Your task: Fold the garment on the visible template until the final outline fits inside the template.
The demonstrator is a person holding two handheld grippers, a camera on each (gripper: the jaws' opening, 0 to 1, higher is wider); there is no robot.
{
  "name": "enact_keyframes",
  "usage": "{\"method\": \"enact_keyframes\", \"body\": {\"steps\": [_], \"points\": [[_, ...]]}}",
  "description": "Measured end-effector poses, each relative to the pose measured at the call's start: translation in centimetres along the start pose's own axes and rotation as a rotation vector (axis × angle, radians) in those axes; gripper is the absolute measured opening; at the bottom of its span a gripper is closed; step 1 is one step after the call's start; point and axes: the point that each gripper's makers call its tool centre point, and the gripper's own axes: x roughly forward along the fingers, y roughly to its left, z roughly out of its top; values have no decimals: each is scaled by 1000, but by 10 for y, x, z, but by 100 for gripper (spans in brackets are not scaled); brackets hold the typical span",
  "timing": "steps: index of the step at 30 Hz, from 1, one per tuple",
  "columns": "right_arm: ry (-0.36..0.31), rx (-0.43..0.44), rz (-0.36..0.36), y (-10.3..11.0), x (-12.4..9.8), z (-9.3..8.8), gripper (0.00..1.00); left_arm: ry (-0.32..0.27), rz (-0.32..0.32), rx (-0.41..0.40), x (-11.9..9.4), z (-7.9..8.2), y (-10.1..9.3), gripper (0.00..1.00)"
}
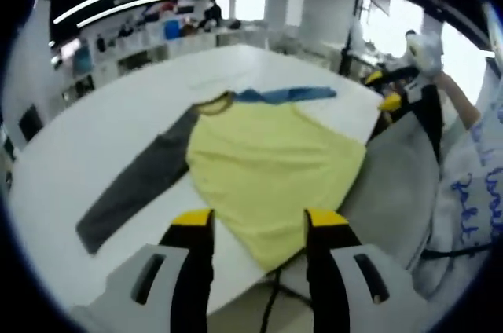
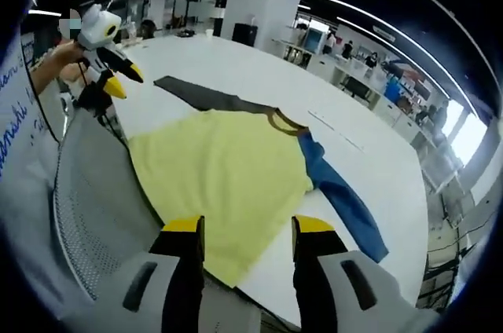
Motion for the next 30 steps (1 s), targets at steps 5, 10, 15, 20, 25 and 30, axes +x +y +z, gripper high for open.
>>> {"method": "enact_keyframes", "body": {"steps": [5,10,15,20,25,30], "points": [[-18,-4,-5,-5,-11,1,54,-25,14,9,-2,10,-2,55],[-58,12,25,-13,-19,0,68,-61,11,-10,0,23,-17,68],[-103,37,51,-37,-23,-8,72,-58,-8,-15,4,32,-37,76],[-146,71,66,-63,-29,-19,78,-57,34,-13,8,42,-50,80],[-162,95,46,-93,-33,-37,84,-65,70,-30,10,50,-63,82],[-151,168,-31,-140,-26,-76,93,-96,79,-53,12,62,-84,87]]}}
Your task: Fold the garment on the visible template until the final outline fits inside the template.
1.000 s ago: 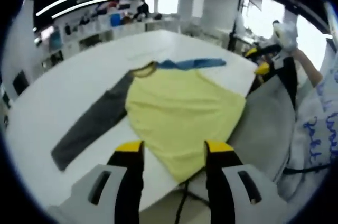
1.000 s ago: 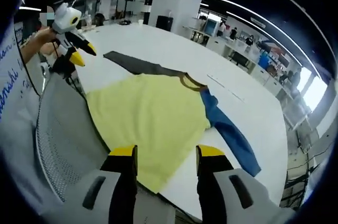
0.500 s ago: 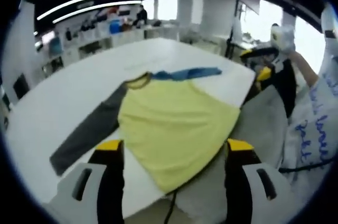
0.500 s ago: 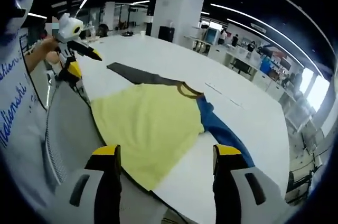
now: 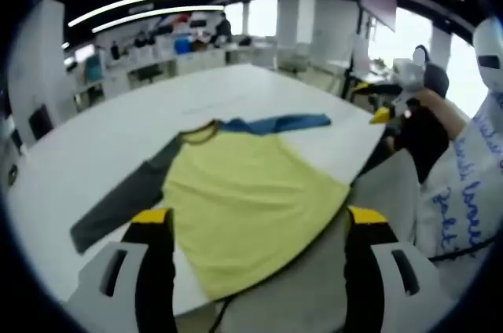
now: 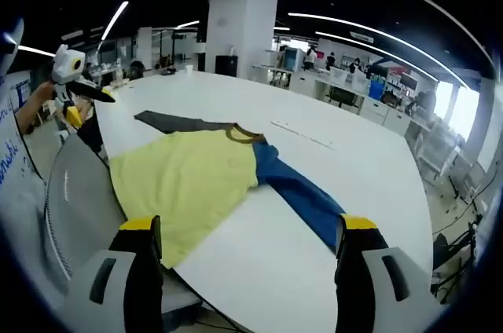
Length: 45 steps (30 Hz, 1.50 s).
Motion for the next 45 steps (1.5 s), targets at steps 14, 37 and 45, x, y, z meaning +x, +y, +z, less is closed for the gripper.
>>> {"method": "enact_keyframes", "body": {"steps": [14,37,45], "points": [[30,156,-66,-86,10,-61,100,4,85,-24,8,10,-34,94],[21,474,-197,-176,61,-126,50,-6,183,-61,-6,25,-35,98],[85,440,-231,-184,79,-138,28,13,199,-58,-5,22,-33,97]]}}
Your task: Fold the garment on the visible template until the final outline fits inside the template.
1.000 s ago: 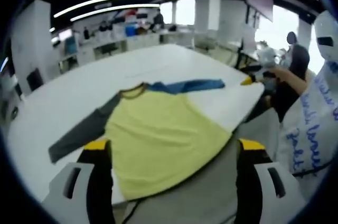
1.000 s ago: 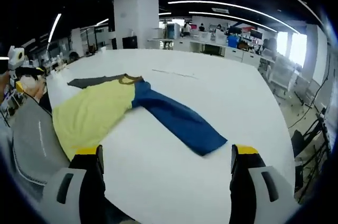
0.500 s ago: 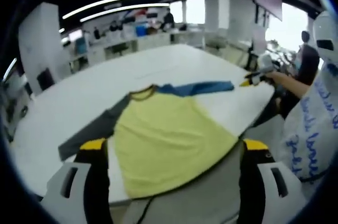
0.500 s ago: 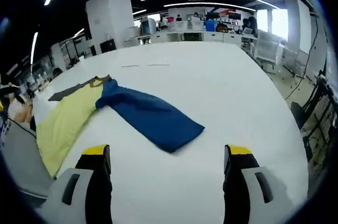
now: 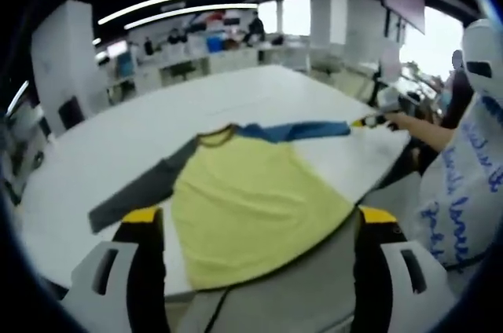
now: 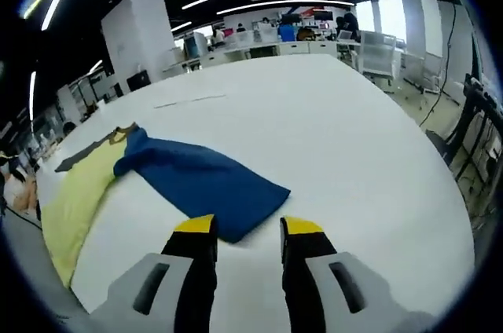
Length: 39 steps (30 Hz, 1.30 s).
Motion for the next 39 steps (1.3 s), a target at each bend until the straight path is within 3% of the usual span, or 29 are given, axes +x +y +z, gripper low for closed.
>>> {"method": "enact_keyframes", "body": {"steps": [4,10,13,19,23,28,36,39], "points": [[-15,79,3,-1,8,2,23,13,4,0,1,-3,0,96],[18,104,-30,-11,21,-2,16,11,-5,-10,2,-3,1,96],[29,158,3,-7,24,-6,17,9,2,-20,2,-3,3,95],[35,163,15,-3,26,-6,15,-5,-13,-44,3,-1,2,92],[41,135,13,-1,30,-6,12,-7,-13,-38,3,1,2,92],[71,-46,-46,-5,30,-7,1,-3,-8,-33,4,0,2,91],[70,-62,-61,-7,29,-7,1,-6,-3,-38,1,-3,0,90],[31,-53,-83,-15,23,1,1,-5,3,-41,0,-4,1,90]]}}
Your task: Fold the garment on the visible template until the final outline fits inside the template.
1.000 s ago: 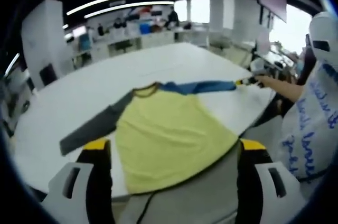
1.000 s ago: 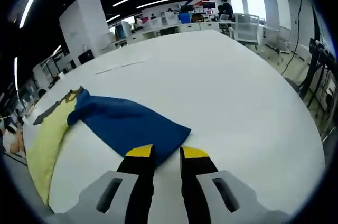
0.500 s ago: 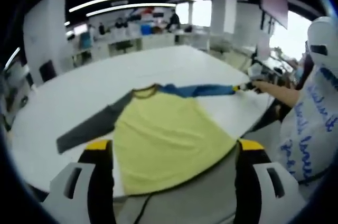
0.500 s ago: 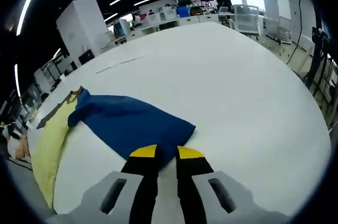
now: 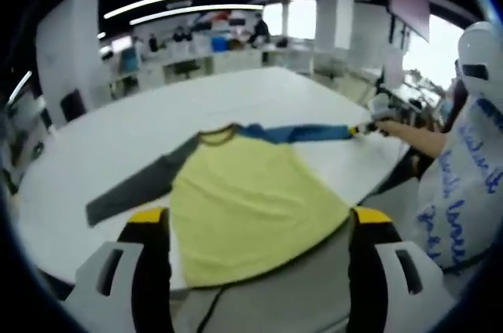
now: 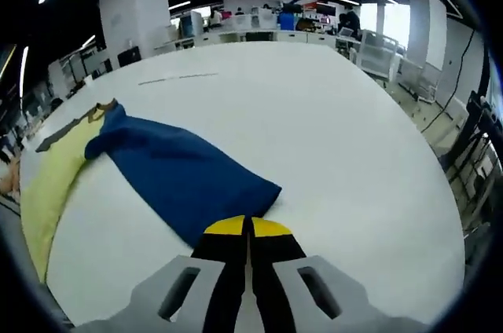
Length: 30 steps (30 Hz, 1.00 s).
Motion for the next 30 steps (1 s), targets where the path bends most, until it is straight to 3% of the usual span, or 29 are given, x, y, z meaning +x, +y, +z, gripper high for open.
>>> {"method": "enact_keyframes", "body": {"steps": [4,7,12,21,30], "points": [[-1,-8,13,-4,1,1,2,2,5,-3,0,-2,1,89],[-6,-4,16,-7,3,5,13,5,8,1,1,-2,1,89],[-15,-49,-8,-16,10,11,20,7,11,3,1,-1,3,88],[-4,-40,9,-21,22,18,18,6,18,2,-1,0,3,87],[16,-35,22,-21,25,13,13,23,45,-9,-3,-2,5,90]]}}
